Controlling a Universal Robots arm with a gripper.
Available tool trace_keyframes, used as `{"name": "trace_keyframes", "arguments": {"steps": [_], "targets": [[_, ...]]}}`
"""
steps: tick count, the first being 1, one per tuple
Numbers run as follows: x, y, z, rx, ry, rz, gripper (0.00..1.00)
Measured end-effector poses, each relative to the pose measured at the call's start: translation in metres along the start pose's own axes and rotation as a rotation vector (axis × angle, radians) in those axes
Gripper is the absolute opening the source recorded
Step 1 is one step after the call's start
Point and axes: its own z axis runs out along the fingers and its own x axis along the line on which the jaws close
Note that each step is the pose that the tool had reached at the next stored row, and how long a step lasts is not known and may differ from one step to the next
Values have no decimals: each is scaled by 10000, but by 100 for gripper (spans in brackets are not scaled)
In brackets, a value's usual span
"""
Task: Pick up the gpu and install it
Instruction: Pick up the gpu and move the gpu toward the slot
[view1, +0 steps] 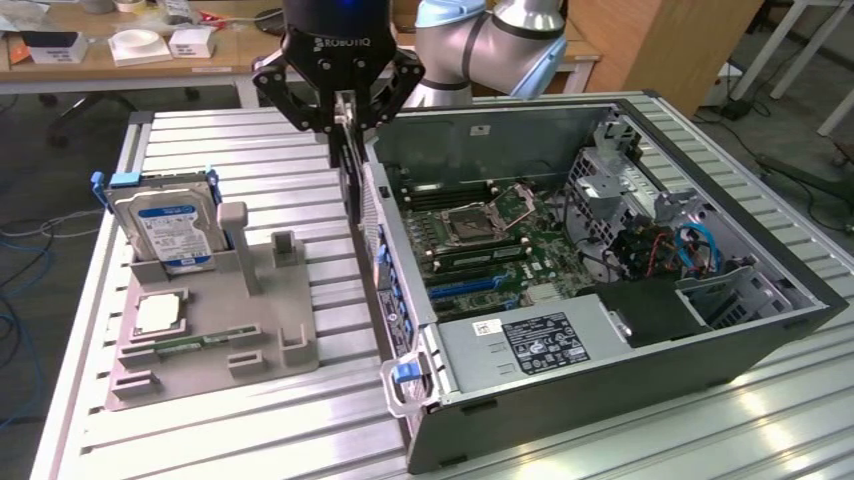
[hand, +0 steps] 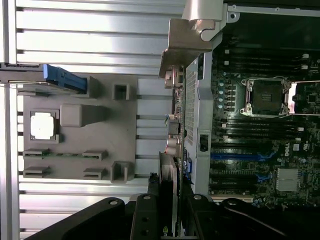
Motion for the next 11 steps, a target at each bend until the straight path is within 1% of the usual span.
{"name": "trace_keyframes", "arguments": {"steps": [11], "targets": [[-53, -1, 1, 1, 0, -1, 27]]}}
